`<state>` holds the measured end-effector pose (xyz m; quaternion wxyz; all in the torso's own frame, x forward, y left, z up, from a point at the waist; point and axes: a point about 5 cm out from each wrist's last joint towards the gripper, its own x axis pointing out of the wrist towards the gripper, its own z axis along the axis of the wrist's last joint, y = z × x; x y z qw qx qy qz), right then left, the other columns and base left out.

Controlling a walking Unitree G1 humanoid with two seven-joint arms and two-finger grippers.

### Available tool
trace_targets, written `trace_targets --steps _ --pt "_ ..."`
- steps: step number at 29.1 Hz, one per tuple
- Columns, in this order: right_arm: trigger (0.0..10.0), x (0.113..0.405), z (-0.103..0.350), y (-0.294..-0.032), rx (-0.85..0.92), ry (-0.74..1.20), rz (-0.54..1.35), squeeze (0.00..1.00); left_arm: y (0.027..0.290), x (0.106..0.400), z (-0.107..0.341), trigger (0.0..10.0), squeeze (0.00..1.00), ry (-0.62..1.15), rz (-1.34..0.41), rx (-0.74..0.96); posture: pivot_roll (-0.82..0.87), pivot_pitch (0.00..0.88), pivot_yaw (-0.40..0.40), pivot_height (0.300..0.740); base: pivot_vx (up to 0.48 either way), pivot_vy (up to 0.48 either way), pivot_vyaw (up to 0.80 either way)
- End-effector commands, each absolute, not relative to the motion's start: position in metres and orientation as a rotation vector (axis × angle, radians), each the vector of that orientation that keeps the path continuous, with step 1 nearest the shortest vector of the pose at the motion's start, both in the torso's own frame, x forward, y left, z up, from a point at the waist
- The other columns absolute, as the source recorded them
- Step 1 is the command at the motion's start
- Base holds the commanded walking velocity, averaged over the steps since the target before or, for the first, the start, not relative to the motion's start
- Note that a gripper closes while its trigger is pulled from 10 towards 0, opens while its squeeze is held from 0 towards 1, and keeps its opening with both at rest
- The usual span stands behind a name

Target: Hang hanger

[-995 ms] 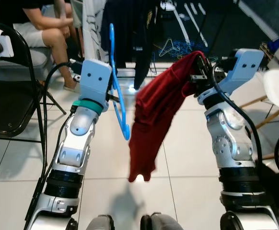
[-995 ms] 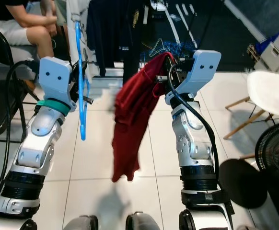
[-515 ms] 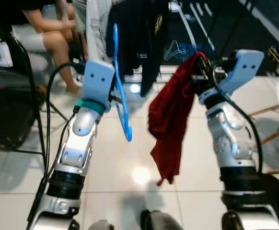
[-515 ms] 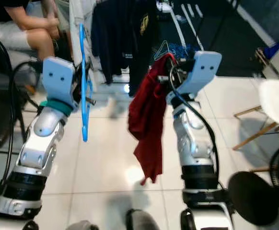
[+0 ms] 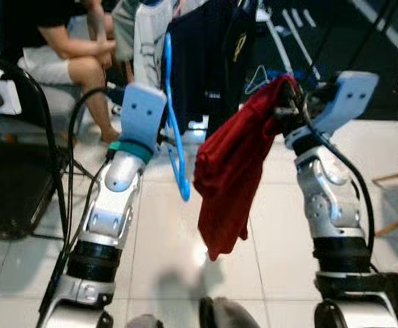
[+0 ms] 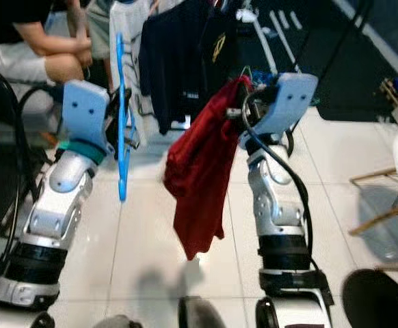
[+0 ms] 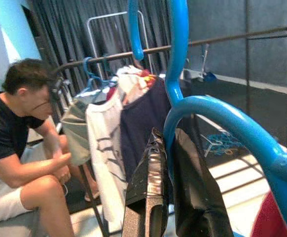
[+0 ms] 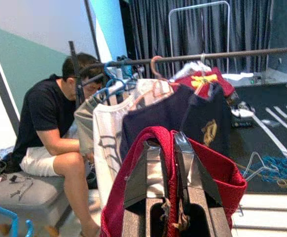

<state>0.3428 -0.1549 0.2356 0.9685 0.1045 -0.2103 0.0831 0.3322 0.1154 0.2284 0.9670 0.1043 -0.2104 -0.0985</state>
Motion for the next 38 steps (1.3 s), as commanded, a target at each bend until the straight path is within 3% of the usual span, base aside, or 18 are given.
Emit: trace_targets --steps 1,14,25,31,33,38 --pt "10.0 0.342 0.239 -0.153 0.218 -0.445 0.176 0.0 0.117 0.331 0.225 10.0 0.0 -0.413 -0.199 0.21 -0.09 0.052 -0.007 0.74 0.424 0.0 0.0" --pt "10.0 0.345 0.23 -0.167 0.038 -0.357 0.267 0.0 0.1 0.308 0.239 10.0 0.0 -0.436 -0.426 0.001 -0.09 0.063 -0.008 0.74 0.0 0.0 0.0" --pt "10.0 0.344 0.21 -0.168 -0.123 -0.283 0.322 0.0 0.102 0.3 0.222 10.0 0.0 -0.379 -0.433 -0.008 -0.09 0.073 0.001 0.74 0.0 0.0 0.0" --pt "10.0 0.343 0.213 -0.175 -0.227 -0.275 0.394 0.0 0.123 0.293 0.218 10.0 0.0 -0.322 -0.485 -0.148 -0.09 0.082 0.017 0.74 0.0 0.0 0.0" --pt "10.0 0.343 0.238 -0.187 -0.151 -0.334 0.423 0.0 0.145 0.288 0.218 10.0 0.0 -0.297 -0.521 -0.209 -0.09 0.086 0.019 0.74 0.0 0.0 0.0" --pt "10.0 0.342 0.26 -0.189 -0.071 -0.397 0.476 0.0 0.154 0.285 0.22 10.0 0.0 -0.292 -0.547 -0.245 -0.09 0.088 0.018 0.74 0.0 0.0 0.0"
